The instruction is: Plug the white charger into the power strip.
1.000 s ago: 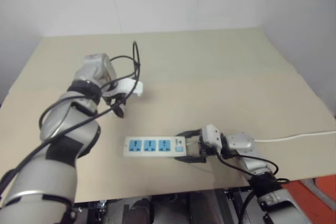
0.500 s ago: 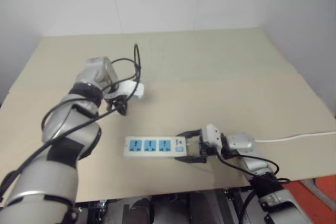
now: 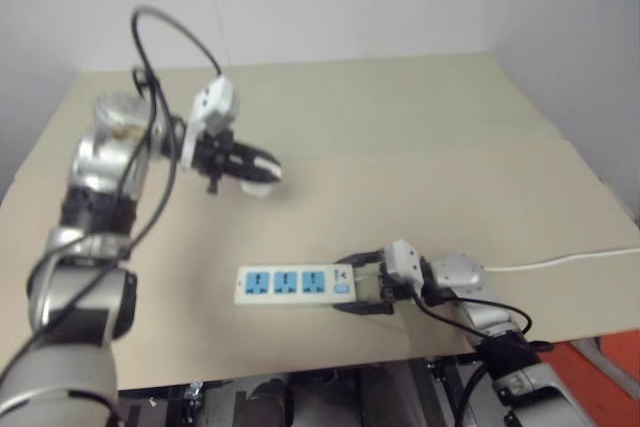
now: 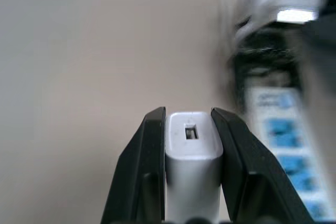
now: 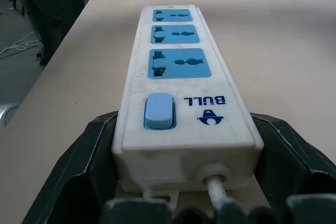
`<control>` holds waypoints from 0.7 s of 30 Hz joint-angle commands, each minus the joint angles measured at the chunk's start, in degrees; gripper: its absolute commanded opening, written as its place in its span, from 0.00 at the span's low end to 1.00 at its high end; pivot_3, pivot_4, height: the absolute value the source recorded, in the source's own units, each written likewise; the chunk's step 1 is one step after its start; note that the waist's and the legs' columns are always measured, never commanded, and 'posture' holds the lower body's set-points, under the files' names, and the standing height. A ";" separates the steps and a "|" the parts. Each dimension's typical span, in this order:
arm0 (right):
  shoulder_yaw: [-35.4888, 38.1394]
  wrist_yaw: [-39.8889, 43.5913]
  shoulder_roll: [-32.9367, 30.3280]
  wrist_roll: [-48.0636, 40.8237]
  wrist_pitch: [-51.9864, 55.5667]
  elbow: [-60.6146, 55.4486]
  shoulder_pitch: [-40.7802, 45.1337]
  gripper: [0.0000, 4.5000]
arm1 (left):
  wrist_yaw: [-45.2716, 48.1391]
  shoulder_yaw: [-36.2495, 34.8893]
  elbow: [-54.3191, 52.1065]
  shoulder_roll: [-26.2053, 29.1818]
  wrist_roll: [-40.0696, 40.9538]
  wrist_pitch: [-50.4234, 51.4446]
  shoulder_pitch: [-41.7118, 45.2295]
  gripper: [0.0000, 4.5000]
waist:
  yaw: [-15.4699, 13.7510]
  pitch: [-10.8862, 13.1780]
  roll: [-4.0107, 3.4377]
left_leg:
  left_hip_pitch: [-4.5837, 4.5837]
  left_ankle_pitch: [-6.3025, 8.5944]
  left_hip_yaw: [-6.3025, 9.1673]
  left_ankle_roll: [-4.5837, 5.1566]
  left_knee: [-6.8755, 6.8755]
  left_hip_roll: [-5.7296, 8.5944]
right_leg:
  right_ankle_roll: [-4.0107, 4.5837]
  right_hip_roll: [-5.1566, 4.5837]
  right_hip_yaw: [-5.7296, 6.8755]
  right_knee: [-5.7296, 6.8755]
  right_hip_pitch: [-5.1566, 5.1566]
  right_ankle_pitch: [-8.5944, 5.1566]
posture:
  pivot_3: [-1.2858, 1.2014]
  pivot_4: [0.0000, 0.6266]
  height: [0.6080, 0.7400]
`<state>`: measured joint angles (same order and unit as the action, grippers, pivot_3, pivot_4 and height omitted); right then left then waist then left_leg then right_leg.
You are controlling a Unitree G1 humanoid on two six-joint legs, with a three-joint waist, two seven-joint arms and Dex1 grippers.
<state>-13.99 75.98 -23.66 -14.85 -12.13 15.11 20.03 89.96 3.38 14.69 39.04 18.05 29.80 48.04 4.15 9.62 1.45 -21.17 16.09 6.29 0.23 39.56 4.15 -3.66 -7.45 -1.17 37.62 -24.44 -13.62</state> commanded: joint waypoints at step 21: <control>-0.77 2.47 0.41 -0.53 2.39 1.02 0.24 0.76 | -4.19 -6.64 -11.99 -12.52 14.82 -16.42 -26.57 0.23 | -1.52 -0.04 0.01 | 0.34 0.22 -0.22 0.21 0.24 -0.05 | 0.28 0.09 -0.26 -0.14 0.21 0.17 | 0.52 0.24 1.00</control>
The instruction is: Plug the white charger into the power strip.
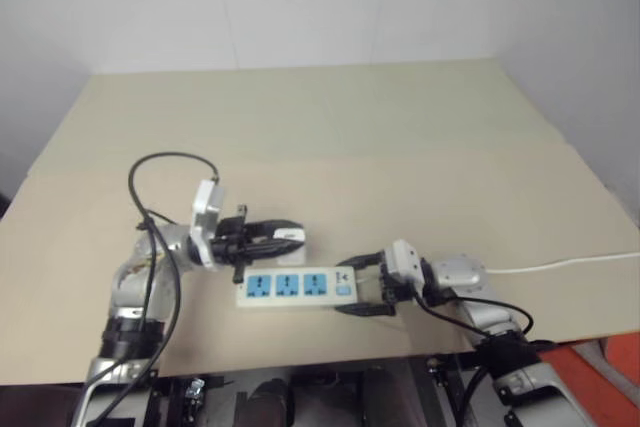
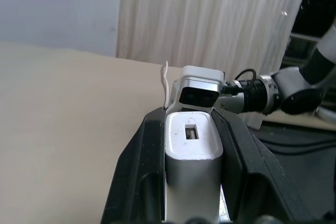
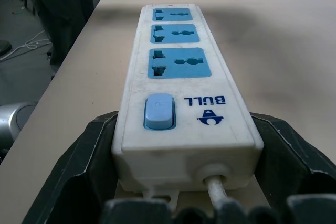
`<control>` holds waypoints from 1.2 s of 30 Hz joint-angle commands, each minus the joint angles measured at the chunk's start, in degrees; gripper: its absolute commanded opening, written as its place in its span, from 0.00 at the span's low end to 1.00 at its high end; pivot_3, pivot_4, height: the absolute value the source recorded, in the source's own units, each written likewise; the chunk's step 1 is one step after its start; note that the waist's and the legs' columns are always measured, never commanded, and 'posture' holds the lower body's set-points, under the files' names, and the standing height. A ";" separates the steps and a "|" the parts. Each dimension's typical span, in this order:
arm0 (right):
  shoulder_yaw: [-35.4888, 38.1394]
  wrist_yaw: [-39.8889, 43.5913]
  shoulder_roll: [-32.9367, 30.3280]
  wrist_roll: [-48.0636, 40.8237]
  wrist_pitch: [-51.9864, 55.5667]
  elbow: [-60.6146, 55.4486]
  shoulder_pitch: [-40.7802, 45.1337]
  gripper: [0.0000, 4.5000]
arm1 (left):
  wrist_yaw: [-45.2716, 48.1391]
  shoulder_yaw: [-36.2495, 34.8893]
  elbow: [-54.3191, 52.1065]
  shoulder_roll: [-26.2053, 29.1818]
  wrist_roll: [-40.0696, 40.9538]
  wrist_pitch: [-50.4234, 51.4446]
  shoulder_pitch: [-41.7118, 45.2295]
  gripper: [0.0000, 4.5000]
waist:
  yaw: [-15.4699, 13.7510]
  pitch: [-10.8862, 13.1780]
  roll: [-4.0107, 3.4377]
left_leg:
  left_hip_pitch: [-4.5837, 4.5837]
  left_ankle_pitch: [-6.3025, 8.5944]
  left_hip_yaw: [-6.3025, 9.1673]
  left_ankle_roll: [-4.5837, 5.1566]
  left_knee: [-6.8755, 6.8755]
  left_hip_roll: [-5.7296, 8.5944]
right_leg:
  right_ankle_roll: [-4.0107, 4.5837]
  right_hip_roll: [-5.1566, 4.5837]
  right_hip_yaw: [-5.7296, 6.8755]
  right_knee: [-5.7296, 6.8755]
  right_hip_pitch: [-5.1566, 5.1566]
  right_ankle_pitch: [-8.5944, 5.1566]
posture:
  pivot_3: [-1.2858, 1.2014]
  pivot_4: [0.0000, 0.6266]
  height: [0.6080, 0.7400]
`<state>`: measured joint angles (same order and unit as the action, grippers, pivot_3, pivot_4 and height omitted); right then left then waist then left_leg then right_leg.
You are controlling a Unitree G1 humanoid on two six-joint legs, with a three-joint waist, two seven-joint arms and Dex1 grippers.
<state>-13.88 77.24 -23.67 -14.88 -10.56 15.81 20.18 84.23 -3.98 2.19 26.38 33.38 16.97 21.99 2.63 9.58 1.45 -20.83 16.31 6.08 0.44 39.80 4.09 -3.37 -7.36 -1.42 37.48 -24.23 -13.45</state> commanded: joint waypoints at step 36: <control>-0.21 0.29 0.53 -0.65 3.33 -1.17 0.22 0.76 | 5.33 8.74 8.72 -3.47 -2.79 -8.12 1.65 0.23 | -0.03 0.00 0.00 | 0.00 0.01 -0.05 0.02 -0.08 -0.05 | 0.11 0.22 -0.04 -0.32 0.04 0.15 | 0.52 0.24 1.00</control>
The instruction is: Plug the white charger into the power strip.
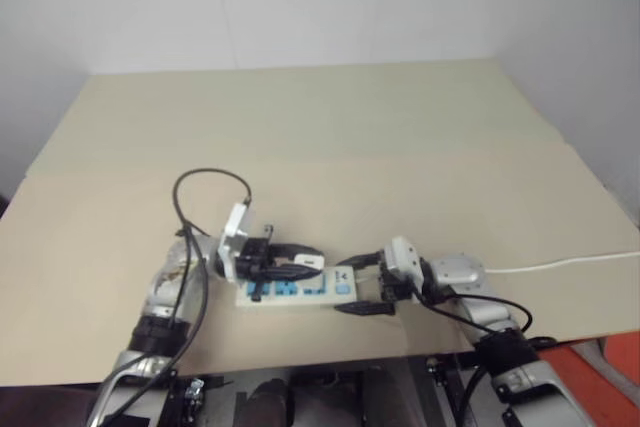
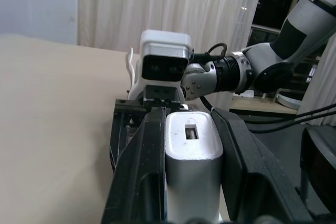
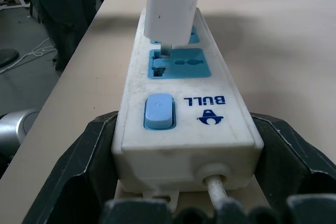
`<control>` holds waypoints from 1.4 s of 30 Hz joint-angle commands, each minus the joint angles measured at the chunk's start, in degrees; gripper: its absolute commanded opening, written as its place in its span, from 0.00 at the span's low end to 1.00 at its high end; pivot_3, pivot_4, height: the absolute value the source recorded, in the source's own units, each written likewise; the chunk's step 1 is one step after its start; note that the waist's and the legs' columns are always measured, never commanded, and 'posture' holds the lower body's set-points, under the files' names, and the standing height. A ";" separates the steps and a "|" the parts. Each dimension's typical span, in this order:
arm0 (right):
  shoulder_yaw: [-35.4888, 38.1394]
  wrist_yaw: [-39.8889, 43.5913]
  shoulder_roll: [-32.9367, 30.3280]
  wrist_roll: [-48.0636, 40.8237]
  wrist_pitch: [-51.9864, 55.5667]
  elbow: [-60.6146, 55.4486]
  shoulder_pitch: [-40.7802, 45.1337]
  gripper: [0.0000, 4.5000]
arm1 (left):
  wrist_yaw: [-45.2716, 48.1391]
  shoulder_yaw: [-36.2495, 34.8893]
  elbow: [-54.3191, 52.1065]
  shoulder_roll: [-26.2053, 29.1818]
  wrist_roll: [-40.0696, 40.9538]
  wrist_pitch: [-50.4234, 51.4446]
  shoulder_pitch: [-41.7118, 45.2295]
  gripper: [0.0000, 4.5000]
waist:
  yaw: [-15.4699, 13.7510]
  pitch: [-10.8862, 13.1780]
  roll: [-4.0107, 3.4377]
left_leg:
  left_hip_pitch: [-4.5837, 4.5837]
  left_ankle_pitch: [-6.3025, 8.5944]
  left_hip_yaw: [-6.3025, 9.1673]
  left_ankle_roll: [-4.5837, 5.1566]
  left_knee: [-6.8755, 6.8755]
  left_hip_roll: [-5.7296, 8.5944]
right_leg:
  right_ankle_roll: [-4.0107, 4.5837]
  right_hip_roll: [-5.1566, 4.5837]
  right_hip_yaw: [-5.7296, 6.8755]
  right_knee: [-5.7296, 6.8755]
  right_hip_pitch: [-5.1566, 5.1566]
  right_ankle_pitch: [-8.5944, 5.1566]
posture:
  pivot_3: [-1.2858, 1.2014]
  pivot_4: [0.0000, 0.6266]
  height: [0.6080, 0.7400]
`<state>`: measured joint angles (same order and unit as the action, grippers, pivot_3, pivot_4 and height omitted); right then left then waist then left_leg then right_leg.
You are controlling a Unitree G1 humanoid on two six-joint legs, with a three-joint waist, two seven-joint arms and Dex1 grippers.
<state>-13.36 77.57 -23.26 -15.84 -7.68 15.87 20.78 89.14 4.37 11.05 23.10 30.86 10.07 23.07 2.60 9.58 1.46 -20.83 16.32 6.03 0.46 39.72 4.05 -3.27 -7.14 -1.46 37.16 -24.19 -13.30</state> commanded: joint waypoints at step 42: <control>-1.02 -0.40 -0.08 0.99 0.40 -1.88 -0.89 0.76 | -0.65 3.40 5.37 0.76 -4.28 -4.82 0.73 0.23 | -0.18 -0.23 -0.15 | 0.24 0.01 -0.02 0.02 -0.09 -0.01 | 0.00 0.03 -0.02 -0.07 0.23 0.02 | 0.52 0.24 1.00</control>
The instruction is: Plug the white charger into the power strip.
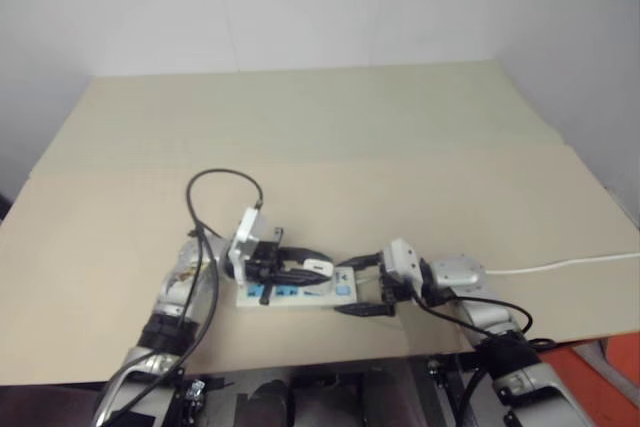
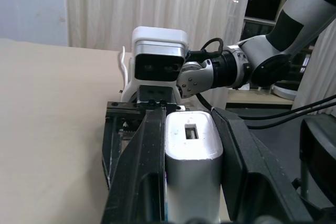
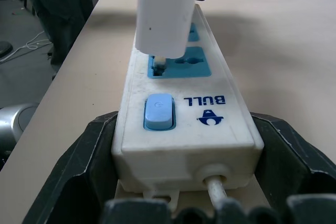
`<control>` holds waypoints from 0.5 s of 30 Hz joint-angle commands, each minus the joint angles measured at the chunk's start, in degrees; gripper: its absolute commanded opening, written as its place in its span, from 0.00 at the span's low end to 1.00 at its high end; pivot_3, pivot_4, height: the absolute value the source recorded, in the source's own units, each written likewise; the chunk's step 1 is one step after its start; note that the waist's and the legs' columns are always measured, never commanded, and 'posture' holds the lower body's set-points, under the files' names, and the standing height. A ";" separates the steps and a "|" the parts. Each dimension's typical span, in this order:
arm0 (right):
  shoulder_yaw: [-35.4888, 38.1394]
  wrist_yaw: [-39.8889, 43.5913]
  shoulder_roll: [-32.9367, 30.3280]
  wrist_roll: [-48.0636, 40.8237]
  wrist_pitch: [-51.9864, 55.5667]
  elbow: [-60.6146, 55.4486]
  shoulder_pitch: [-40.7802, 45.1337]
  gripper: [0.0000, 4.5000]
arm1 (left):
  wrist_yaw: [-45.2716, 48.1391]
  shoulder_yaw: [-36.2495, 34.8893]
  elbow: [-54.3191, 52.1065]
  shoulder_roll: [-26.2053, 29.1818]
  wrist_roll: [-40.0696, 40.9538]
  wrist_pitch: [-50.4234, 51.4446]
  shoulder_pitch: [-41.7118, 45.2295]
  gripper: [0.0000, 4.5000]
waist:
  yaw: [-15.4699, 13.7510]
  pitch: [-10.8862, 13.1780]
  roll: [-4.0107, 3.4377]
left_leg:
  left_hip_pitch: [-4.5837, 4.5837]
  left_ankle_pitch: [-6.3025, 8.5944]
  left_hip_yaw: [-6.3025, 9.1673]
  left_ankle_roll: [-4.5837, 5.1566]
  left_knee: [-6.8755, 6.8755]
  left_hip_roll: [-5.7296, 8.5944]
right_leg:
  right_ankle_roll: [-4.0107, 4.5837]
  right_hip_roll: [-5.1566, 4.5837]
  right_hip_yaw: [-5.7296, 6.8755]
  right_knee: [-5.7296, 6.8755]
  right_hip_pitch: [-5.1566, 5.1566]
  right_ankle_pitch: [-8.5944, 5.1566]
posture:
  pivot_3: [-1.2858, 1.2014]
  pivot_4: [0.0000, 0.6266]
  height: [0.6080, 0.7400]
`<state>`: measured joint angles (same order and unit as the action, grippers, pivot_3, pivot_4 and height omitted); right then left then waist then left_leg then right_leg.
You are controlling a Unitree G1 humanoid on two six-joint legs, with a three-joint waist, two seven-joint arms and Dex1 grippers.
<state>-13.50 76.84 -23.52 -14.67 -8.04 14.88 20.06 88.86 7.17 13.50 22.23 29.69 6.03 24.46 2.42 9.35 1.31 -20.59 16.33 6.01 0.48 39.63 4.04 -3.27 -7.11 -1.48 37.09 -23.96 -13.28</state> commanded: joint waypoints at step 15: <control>-0.99 0.42 0.56 0.09 0.17 0.15 -0.16 0.76 | 1.02 2.07 2.85 2.87 -3.54 -0.69 -1.06 0.23 | 0.10 -0.03 -0.01 | 0.46 0.00 -0.01 0.00 -0.55 -0.05 | -0.01 0.03 -0.02 -0.33 0.41 0.00 | 0.52 0.24 1.00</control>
<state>-13.72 76.92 -23.12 -14.63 -7.91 15.16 19.98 89.96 8.52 14.37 23.51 29.20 5.83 24.49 2.52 9.32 1.31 -20.11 16.33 6.00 0.48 39.07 3.99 -3.28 -7.07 -1.50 36.76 -23.55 -13.29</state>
